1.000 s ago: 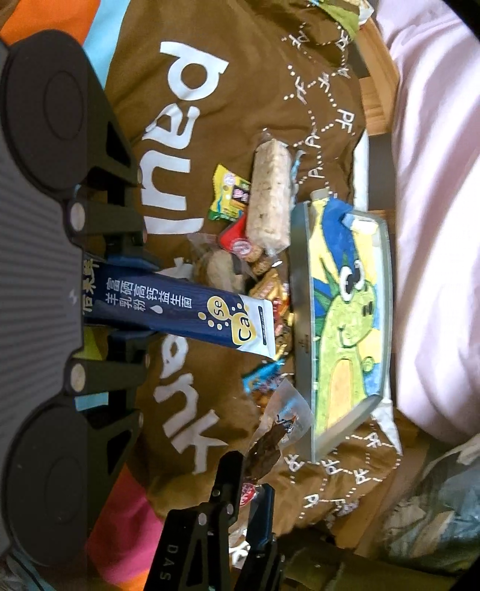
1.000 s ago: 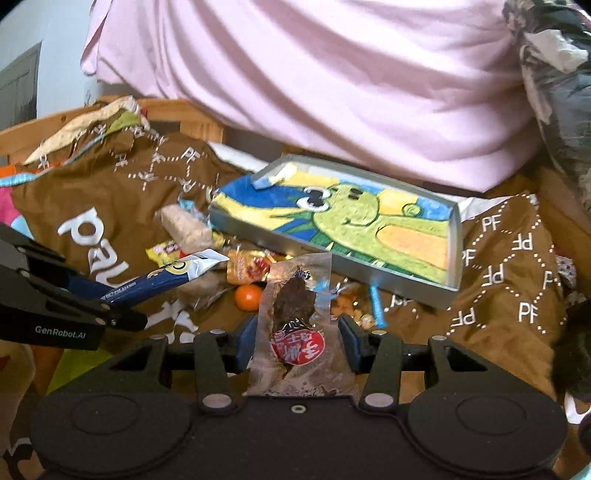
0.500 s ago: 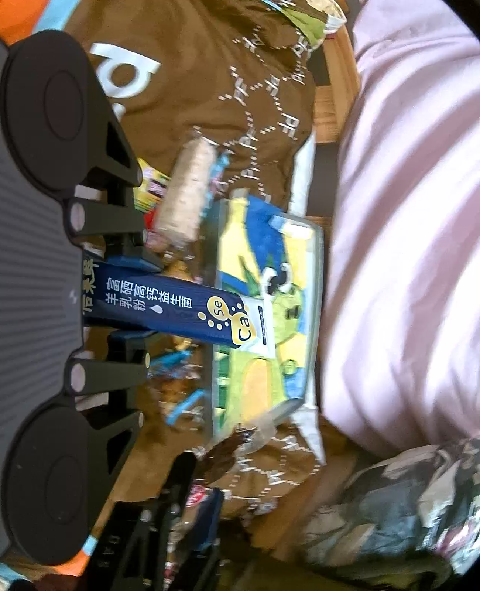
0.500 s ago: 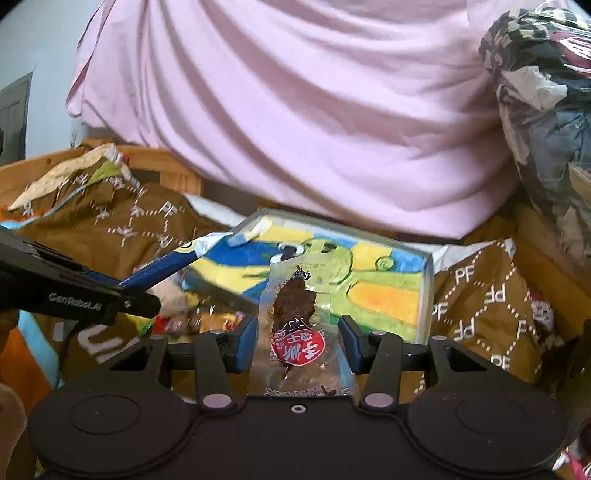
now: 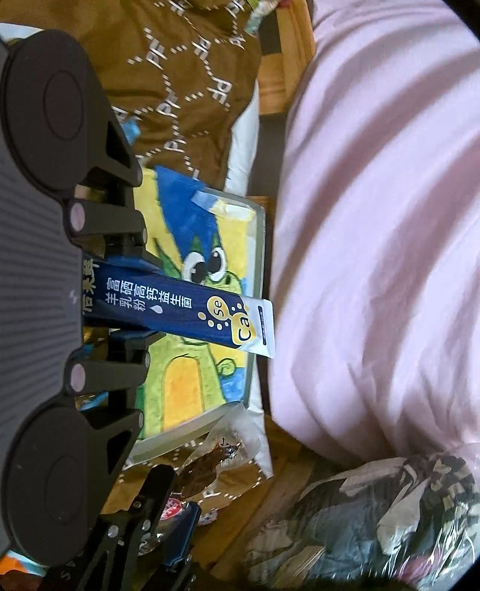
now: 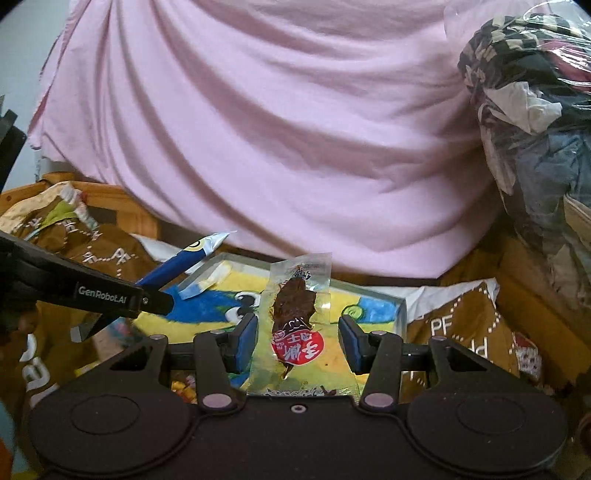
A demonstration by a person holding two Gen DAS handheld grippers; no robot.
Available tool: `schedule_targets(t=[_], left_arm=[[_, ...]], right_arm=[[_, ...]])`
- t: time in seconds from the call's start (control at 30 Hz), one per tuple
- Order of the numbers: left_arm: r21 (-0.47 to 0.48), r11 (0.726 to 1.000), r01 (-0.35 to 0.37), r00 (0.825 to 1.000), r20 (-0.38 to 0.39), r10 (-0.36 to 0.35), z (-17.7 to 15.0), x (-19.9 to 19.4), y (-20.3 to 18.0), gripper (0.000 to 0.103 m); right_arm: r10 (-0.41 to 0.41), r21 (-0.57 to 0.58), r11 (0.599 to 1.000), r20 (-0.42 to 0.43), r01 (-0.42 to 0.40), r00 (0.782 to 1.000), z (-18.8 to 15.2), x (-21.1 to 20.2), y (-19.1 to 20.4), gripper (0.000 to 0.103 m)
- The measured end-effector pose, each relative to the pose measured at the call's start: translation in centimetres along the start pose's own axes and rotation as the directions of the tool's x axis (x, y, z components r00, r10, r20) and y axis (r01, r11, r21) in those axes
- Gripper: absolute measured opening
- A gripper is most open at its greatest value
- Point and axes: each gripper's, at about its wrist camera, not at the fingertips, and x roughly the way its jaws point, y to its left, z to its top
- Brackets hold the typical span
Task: Organize snacks
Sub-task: 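Carry both snacks over the metal tray and lower them inside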
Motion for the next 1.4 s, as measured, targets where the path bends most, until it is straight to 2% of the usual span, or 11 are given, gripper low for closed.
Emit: schedule_targets(t=[0.33, 0.7, 0.93, 1.27, 1.3, 1.33, 1.4], left_arm=[[-0.006, 1.0, 0.011, 1.0, -0.018, -0.012, 2.9, 7.5, 0.3, 0.033], [0.004, 1.0, 0.002, 0.998, -0.07, -0.002, 2.6, 13.8, 0.2, 0.033], [0.035, 0.999, -0.027, 0.995, -0.099, 0.031, 1.8, 16.2, 0.0, 0.033], [0.069, 0.997, -0.045, 0.984, -0.168, 0.056, 0.7, 18.0, -0.8, 0.037], [0.071, 0.996, -0.046, 0.984, -0.169, 0.058, 0.6, 18.1, -0.9, 0.037], [0.076, 0.996, -0.043, 0.985, -0.165, 0.056, 0.5, 18.0, -1.0, 0.038], [0.07, 0.997, -0.025, 0.985, -0.167, 0.036, 0.4, 17.8, -1.1, 0.045]], right_arm=[[-0.051, -0.017, 0.999, -0.028, 0.051, 0.998, -0.1, 6.5, -1.3, 0.05], [-0.084, -0.027, 0.996, -0.073, 0.082, 0.994, -1.4, 12.2, -2.6, 0.05], [-0.088, -0.035, 0.996, -0.132, 0.084, 0.987, -4.0, 15.8, -2.8, 0.05], [-0.066, -0.006, 0.998, -0.18, 0.066, 0.982, -5.5, 18.2, -3.4, 0.051], [-0.056, 0.001, 0.998, -0.189, 0.058, 0.98, -5.7, 18.4, -3.5, 0.056], [-0.046, 0.011, 0.999, -0.199, 0.049, 0.979, -5.8, 18.4, -3.6, 0.067], [-0.044, 0.02, 0.999, -0.198, 0.049, 0.979, -5.9, 18.0, -3.8, 0.082]])
